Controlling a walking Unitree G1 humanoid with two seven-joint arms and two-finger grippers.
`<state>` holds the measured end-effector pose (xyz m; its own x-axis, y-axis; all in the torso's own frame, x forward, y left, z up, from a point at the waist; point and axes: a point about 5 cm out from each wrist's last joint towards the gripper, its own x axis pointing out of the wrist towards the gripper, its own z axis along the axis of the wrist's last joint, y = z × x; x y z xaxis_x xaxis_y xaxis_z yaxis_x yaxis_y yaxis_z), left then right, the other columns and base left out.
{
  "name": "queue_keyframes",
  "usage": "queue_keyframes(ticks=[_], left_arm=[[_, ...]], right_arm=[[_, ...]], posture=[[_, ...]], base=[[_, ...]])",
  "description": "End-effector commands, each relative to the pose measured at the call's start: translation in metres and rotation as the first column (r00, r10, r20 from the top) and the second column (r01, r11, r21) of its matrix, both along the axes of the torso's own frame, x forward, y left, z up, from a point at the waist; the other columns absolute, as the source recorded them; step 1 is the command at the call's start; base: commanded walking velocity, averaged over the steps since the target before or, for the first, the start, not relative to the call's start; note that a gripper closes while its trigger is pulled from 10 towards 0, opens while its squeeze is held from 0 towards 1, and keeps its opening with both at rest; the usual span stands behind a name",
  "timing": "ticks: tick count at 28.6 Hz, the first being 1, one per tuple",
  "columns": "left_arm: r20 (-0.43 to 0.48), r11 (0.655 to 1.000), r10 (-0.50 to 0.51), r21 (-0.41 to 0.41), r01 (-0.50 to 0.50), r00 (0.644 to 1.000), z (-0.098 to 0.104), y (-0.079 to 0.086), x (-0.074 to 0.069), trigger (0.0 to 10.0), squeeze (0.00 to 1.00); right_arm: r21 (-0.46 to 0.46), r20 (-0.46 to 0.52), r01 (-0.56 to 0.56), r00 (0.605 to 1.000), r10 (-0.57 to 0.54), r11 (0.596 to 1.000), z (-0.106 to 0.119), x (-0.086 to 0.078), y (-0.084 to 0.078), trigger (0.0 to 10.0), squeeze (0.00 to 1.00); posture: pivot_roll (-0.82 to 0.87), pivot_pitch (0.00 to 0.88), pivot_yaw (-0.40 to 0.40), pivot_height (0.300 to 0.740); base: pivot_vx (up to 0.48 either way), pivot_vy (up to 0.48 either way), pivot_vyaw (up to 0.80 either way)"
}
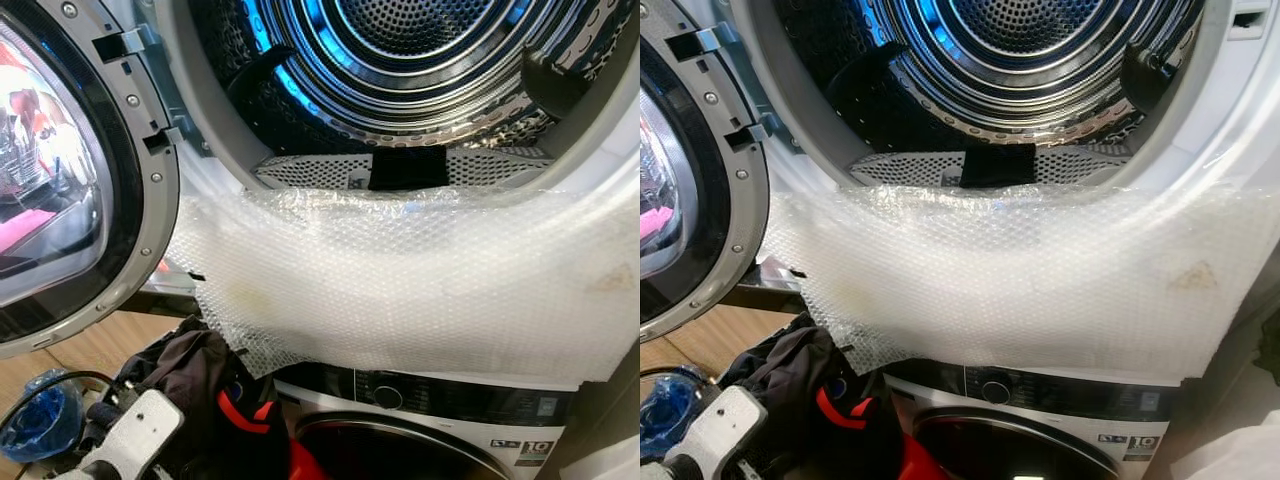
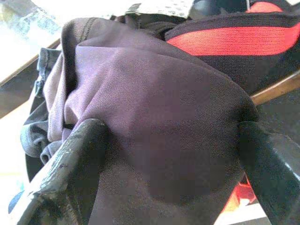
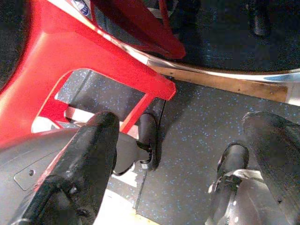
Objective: Clothes washing
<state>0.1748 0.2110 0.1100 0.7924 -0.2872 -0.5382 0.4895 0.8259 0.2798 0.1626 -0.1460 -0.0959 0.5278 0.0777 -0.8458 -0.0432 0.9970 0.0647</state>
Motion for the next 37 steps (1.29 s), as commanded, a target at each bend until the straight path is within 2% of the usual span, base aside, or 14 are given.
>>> queue_keyframes(ticks=[1, 5, 17, 18, 19, 22, 25, 27, 30, 31, 33, 34, 35, 37], left_arm=[[-0.011, 0.999, 0.027, 0.041, -0.026, 1.0, -0.005, 0.005, 0.003, 10.0, 1.0], [-0.051, 1.0, -0.011, 0.029, 0.013, 0.999, -0.014, -0.003, 0.009, 10.0, 1.0], [0.003, 0.968, 0.238, 0.08, -0.237, 0.971, -0.021, 0.019, 0.029, 10.0, 1.0], [-0.008, 0.962, 0.264, 0.079, -0.262, 0.965, -0.023, 0.022, 0.029, 10.0, 0.84], [-0.03, 0.948, 0.31, 0.086, -0.307, 0.95, -0.027, 0.027, 0.028, 10.0, 0.0], [-0.061, 0.925, 0.376, 0.091, -0.37, 0.925, -0.033, 0.033, 0.026, 10.0, 0.0], [-0.113, 0.891, 0.453, 0.018, -0.454, 0.884, -0.041, 0.036, 0.026, 10.0, 0.0], [-0.186, 0.845, 0.508, -0.081, -0.528, 0.841, -0.048, 0.034, 0.027, 10.0, 0.0], [-0.22, 0.798, 0.562, -0.112, -0.593, 0.798, -0.052, 0.035, 0.029, 10.0, 0.0], [-0.22, 0.798, 0.562, -0.112, -0.593, 0.798, -0.052, 0.035, 0.029, 10.0, 0.0], [-0.234, 0.737, 0.627, -0.131, -0.663, 0.743, -0.054, 0.04, 0.029, 10.0, 0.0], [-0.229, 0.715, 0.651, -0.133, -0.686, 0.723, -0.055, 0.043, 0.03, 7.8, 0.0], [-0.224, 0.705, 0.665, -0.13, -0.698, 0.713, -0.055, 0.045, 0.031, 0.5, 0.0], [-0.225, 0.698, 0.668, -0.139, -0.702, 0.709, -0.055, 0.045, 0.032, 0.0, 0.0]], right_arm=[[0.015, -0.005, -0.006, 1.0, 0.006, 1.0, -0.001, -0.001, 0.005, 10.0, 0.0], [0.006, -0.006, -0.018, 1.0, 0.018, 1.0, -0.001, -0.001, 0.003, 10.0, 0.0], [0.002, 0.008, -0.025, 1.0, 0.025, 1.0, 0.002, 0.004, 0.0, 10.0, 0.0], [0.001, 0.008, -0.026, 1.0, 0.026, 1.0, 0.002, 0.004, 0.0, 10.0, 0.0], [0.001, 0.008, -0.028, 1.0, 0.028, 1.0, 0.002, 0.004, 0.0, 10.0, 0.0], [-0.001, 0.007, -0.031, 0.999, 0.031, 1.0, 0.002, 0.004, -0.001, 10.0, 0.0], [-0.002, 0.007, -0.036, 0.999, 0.036, 0.999, 0.002, 0.004, -0.001, 10.0, 0.0], [-0.005, 0.007, -0.038, 0.999, 0.038, 0.999, 0.002, 0.005, -0.001, 10.0, 0.0], [-0.007, 0.011, -0.039, 0.999, 0.039, 0.999, 0.003, 0.006, -0.003, 10.0, 0.0], [-0.007, 0.011, -0.039, 0.999, 0.039, 0.999, 0.003, 0.006, -0.003, 10.0, 0.0], [-0.01, 0.014, -0.036, 0.999, 0.037, 0.999, 0.003, 0.007, -0.005, 10.0, 0.0], [-0.013, 0.014, -0.035, 0.999, 0.035, 0.999, 0.003, 0.006, -0.007, 10.0, 0.0], [-0.015, 0.013, -0.035, 0.999, 0.035, 0.999, 0.003, 0.006, -0.007, 10.0, 0.0], [-0.016, 0.013, -0.033, 0.999, 0.034, 0.999, 0.003, 0.006, -0.008, 10.0, 0.0]], posture=[[0.23, 0.0, 0.186, 0.74], [0.22, 0.0, 0.177, 0.74], [0.21, 0.0, 0.157, 0.74], [0.21, 0.0, 0.156, 0.74], [0.21, 0.0, 0.153, 0.74], [0.21, 0.0, 0.148, 0.74], [0.21, 0.0, 0.148, 0.74], [0.2, 0.0, 0.136, 0.74], [0.2, 0.0, 0.13, 0.74], [0.2, 0.0, 0.13, 0.74], [0.19, 0.0, 0.126, 0.74], [0.19, 0.0, 0.125, 0.74], [0.19, 0.0, 0.125, 0.74], [0.19, 0.0, 0.123, 0.74]], base=[[0.0, 0.0, 0.0], [0.0, 0.0, 0.0], [0.0, 0.0, 0.0], [0.0, 0.0, 0.0], [0.0, 0.0, 0.0], [0.0, 0.0, 0.0], [0.0, 0.0, 0.0], [0.0, 0.0, 0.0], [0.0, 0.0, 0.0], [0.0, 0.0, 0.0], [0.0, 0.0, 0.0], [0.0, 0.0, 0.0], [0.0, 0.0, 0.0], [0.0, 0.0, 0.0]])
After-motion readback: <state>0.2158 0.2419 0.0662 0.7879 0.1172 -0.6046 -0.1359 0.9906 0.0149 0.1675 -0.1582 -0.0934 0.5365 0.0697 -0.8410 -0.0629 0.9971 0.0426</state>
